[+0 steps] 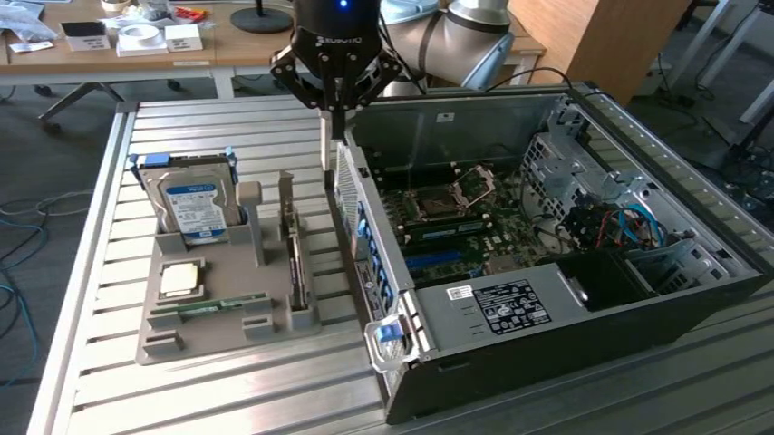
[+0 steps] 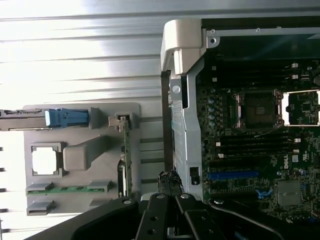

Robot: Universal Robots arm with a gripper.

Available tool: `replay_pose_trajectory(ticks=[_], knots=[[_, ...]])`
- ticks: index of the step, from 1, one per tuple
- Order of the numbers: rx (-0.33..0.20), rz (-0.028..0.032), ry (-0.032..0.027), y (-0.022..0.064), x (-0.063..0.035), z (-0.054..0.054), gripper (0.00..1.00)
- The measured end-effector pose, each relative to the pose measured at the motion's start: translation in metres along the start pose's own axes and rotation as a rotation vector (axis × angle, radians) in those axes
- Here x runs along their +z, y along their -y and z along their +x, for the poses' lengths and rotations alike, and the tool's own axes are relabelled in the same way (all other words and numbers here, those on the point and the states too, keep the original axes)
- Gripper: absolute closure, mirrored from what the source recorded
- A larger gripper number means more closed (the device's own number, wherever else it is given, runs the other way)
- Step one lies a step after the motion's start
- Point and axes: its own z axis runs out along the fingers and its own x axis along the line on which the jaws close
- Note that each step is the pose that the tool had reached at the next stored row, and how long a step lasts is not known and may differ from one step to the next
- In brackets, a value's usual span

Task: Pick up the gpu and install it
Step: 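Reach for the gpu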

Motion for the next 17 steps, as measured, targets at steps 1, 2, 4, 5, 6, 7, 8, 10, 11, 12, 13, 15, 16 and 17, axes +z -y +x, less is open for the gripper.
replay_pose_trajectory(ticks=[1,2,4,5,6,7,8,10,11,12,13,15,16,17], knots=[[0.000,0.0000,0.0001,0.0001,0.0000,0.001,0.89],[0.000,-0.0001,0.0001,0.0002,0.0000,0.003,0.89],[0.000,-0.0001,0.0001,0.0004,-0.0001,0.006,0.89],[0.000,-0.0001,0.0000,0.0006,-0.0001,0.008,0.89],[0.000,-0.0001,0.0001,0.0008,-0.0001,0.011,0.89],[0.000,-0.0001,0.0001,0.0009,-0.0002,0.013,0.89],[0.000,-0.0001,0.0001,0.0011,-0.0002,0.015,0.89],[0.000,-0.0001,0.0001,0.0014,-0.0002,0.019,0.89],[0.000,-0.0001,0.0000,0.0015,-0.0003,0.020,0.89],[0.000,-0.0001,0.0001,0.0016,-0.0003,0.022,0.89],[0.000,-0.0001,0.0000,0.0018,-0.0003,0.024,0.89],[0.000,-0.0001,0.0001,0.0020,-0.0003,0.027,0.89],[0.000,-0.0001,0.0001,0.0021,-0.0003,0.028,0.89],[0.000,-0.0001,0.0001,0.0021,-0.0003,0.029,0.89]])
